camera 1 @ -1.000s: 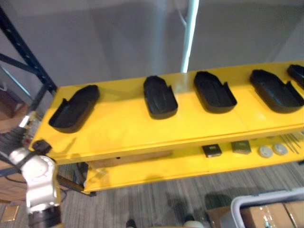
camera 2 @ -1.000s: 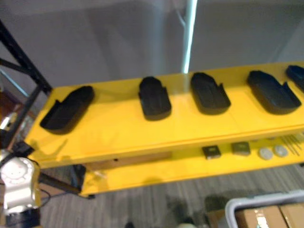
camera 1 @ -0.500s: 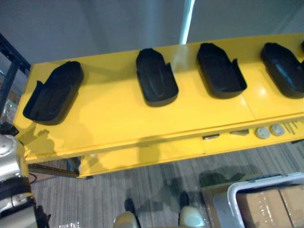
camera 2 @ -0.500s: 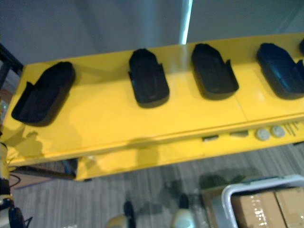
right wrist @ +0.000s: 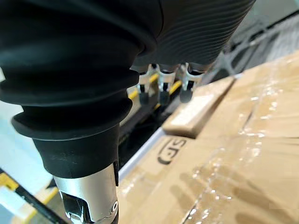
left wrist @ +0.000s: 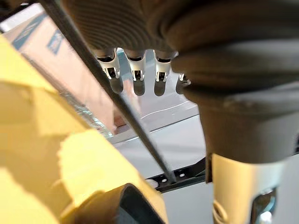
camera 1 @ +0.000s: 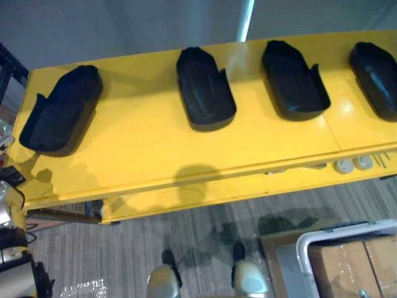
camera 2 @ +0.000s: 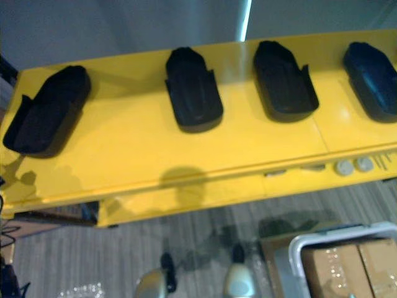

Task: Walk over and take plastic housings, then place them on the shelf

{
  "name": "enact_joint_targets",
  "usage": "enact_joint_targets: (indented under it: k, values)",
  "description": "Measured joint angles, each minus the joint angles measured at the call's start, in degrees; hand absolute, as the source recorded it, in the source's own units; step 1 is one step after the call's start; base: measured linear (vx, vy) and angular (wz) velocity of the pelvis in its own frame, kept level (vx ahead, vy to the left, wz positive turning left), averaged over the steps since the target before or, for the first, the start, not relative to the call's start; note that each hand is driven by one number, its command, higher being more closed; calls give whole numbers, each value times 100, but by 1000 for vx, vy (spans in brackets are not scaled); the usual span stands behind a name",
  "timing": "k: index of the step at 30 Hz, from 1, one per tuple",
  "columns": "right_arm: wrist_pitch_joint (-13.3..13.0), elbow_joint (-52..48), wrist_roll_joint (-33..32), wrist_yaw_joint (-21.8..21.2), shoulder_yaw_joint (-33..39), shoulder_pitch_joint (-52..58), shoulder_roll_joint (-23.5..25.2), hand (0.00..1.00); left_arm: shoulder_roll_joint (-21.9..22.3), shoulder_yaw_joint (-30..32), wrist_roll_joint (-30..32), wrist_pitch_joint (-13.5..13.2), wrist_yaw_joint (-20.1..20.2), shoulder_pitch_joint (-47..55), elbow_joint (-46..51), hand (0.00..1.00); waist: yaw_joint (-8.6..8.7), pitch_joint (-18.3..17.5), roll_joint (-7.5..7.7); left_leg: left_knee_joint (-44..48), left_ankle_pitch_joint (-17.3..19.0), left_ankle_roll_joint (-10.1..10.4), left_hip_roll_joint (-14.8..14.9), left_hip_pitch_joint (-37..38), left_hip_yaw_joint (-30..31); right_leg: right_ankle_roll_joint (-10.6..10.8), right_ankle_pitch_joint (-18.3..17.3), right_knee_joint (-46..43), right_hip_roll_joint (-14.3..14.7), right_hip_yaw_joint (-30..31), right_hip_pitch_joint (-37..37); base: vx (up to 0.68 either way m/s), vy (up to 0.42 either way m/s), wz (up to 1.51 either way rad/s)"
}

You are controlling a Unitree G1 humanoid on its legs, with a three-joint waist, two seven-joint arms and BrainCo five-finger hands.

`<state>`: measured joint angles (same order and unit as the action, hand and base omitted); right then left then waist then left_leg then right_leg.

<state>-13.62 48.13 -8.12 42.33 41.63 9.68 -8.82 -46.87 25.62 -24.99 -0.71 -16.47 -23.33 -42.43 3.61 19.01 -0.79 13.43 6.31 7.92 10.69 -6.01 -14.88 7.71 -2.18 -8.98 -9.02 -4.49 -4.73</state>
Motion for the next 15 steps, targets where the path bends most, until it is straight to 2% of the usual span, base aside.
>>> enact_joint_targets:
  k: [5,12,15]
  values:
    - [5,-45,32,-132,2,-70,-124,0,3,0,-214,-6,229,33,-3,0,14,253,-17,117,54,-1,25,-9,-2,-11,-52,-128,3,27,-23,-28,7,-2]
    - [5,-151,114,-285,51,-102,-129,0,17,-177,-409,-52,615,91,1,0,10,296,-33,125,67,3,28,-34,-23,-7,-94,-211,3,55,-117,2,0,-1]
    - [5,-263,219,-382,53,-116,-196,0,57,-207,-578,-206,829,91,28,0,19,381,-29,129,72,-4,28,-31,-64,-4,-100,-244,2,107,-158,-1,5,-6]
